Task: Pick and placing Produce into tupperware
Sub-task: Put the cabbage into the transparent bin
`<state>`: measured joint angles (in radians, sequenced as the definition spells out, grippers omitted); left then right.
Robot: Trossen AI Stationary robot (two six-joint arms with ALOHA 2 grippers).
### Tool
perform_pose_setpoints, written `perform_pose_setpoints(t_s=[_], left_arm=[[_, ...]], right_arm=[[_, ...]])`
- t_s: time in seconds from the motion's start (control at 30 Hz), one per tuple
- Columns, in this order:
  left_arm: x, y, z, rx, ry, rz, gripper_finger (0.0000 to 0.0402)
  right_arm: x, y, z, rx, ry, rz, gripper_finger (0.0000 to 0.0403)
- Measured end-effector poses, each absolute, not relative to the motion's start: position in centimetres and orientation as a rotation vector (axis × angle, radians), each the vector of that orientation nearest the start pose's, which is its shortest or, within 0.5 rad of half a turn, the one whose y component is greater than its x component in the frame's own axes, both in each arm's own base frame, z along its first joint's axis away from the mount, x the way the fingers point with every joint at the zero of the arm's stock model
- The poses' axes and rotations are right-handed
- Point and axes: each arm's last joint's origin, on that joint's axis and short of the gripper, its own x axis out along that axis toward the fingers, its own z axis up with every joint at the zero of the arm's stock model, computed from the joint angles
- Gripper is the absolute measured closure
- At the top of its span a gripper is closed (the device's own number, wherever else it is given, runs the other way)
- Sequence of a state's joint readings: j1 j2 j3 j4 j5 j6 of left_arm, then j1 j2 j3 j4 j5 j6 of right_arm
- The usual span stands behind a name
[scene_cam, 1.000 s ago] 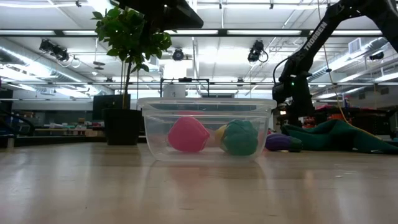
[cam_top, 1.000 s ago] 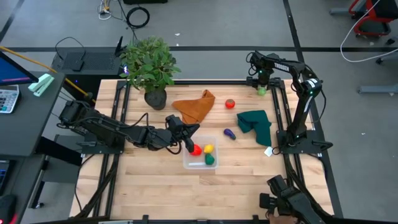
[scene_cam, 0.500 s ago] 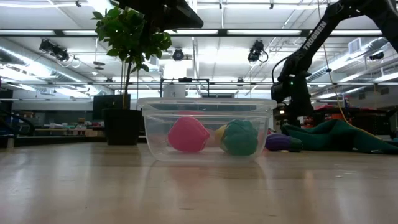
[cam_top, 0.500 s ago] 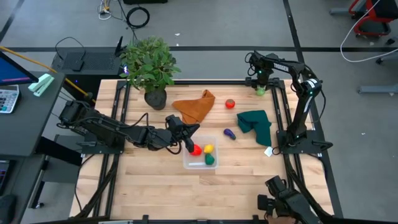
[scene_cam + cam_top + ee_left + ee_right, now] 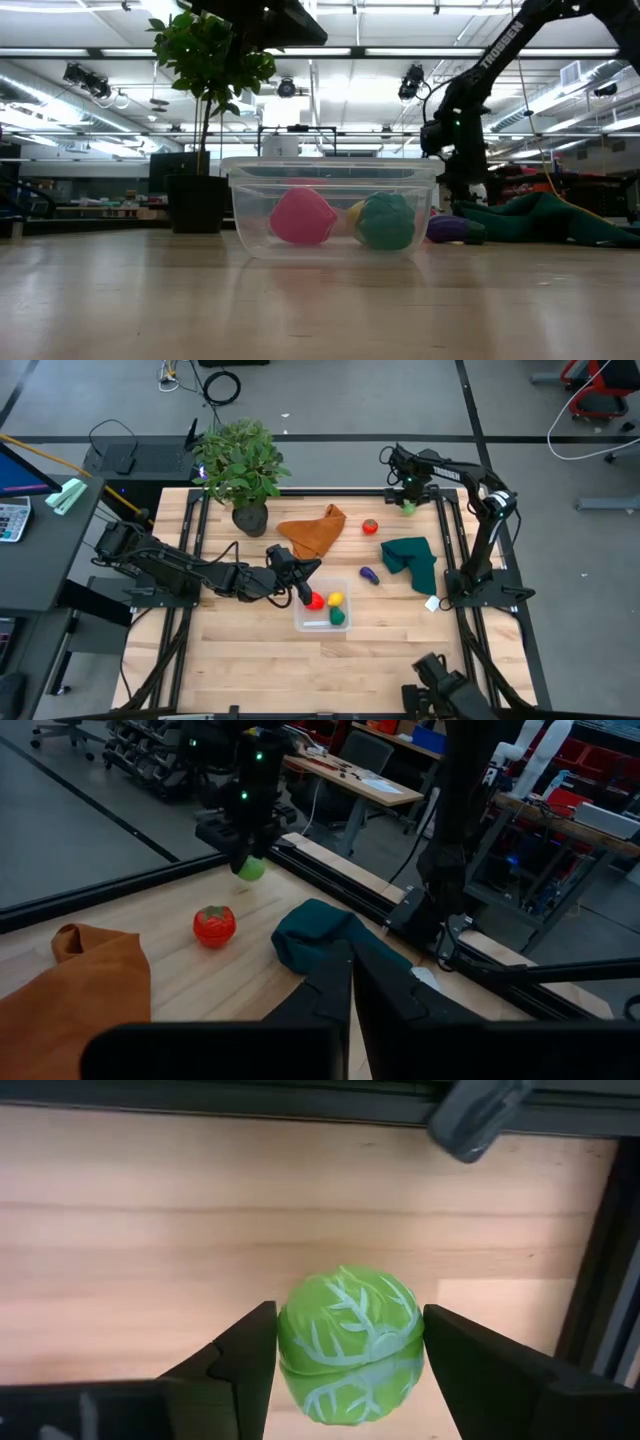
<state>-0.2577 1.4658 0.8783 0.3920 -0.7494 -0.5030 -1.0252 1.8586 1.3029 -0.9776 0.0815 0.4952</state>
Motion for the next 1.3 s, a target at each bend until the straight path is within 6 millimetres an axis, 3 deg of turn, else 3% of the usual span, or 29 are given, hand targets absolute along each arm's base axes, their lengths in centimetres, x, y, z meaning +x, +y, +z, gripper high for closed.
perform_pose_setpoints(t_s=[0.23,0.47,0.97,1.3], left_arm=[[31.1,-6.2,26.3,-0.396,0.046,0.521,0.0394],[31.2,-6.4,26.3,-0.369,0.074,0.454,0.0372],[30.8,-8.0,25.8,-0.310,0.142,0.388,0.0394],[30.1,-9.1,24.6,-0.241,0.261,0.371,0.0392]], right_arm=[[19.0,-27.0,20.7,1.049,1.158,-1.153,0.0202],[20.9,-23.6,23.6,0.971,1.139,-1.049,0.0202],[25.2,-13.3,28.1,0.871,1.111,-0.747,0.0202],[26.9,-6.6,29.4,0.873,1.125,-0.576,0.0202]])
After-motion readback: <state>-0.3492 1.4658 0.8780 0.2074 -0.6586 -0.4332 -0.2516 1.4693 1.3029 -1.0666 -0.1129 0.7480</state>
